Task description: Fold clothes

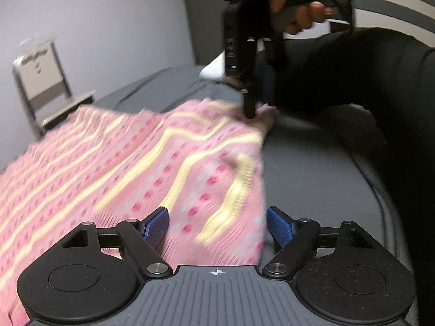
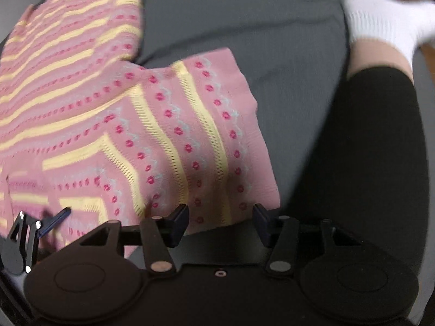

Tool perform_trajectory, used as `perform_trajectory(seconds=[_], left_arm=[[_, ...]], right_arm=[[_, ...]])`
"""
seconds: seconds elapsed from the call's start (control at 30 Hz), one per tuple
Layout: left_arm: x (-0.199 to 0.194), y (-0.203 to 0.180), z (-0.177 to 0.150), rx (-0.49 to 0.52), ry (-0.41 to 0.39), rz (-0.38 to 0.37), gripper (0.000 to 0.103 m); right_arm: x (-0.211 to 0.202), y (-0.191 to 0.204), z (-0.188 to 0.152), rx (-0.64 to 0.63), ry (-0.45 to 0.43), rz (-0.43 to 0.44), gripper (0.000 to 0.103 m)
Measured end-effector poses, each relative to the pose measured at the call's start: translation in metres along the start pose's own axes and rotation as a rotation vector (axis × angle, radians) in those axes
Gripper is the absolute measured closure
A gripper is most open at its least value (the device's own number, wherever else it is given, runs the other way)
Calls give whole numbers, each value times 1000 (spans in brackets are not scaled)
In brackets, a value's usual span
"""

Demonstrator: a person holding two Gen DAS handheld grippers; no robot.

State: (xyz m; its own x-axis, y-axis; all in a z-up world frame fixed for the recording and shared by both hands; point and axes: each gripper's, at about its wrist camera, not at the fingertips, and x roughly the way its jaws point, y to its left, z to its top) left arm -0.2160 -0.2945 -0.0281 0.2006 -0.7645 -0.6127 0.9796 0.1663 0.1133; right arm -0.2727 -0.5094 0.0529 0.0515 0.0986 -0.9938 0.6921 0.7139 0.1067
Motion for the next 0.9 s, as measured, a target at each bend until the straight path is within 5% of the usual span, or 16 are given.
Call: perform_trajectory(seconds=[0.07, 0.47, 0.8, 0.87, 0.9], left_arm=[[0, 9, -3, -71, 4, -15, 22], [-3, 10, -15, -43, -30, -11, 22], [-9, 8, -18, -28, -71, 12, 22], [-21, 1, -20, 11, -135, 7, 22], [-27, -3, -20, 36, -170, -5, 22]], right_arm=[[4, -2, -3, 92, 19, 38, 52], [1, -37, -42, 412, -138, 66, 50], [7, -56, -62, 582, -343, 171, 71], [4, -47, -63, 526, -394, 138, 96], [-1, -45, -64, 503, -417, 125, 96]])
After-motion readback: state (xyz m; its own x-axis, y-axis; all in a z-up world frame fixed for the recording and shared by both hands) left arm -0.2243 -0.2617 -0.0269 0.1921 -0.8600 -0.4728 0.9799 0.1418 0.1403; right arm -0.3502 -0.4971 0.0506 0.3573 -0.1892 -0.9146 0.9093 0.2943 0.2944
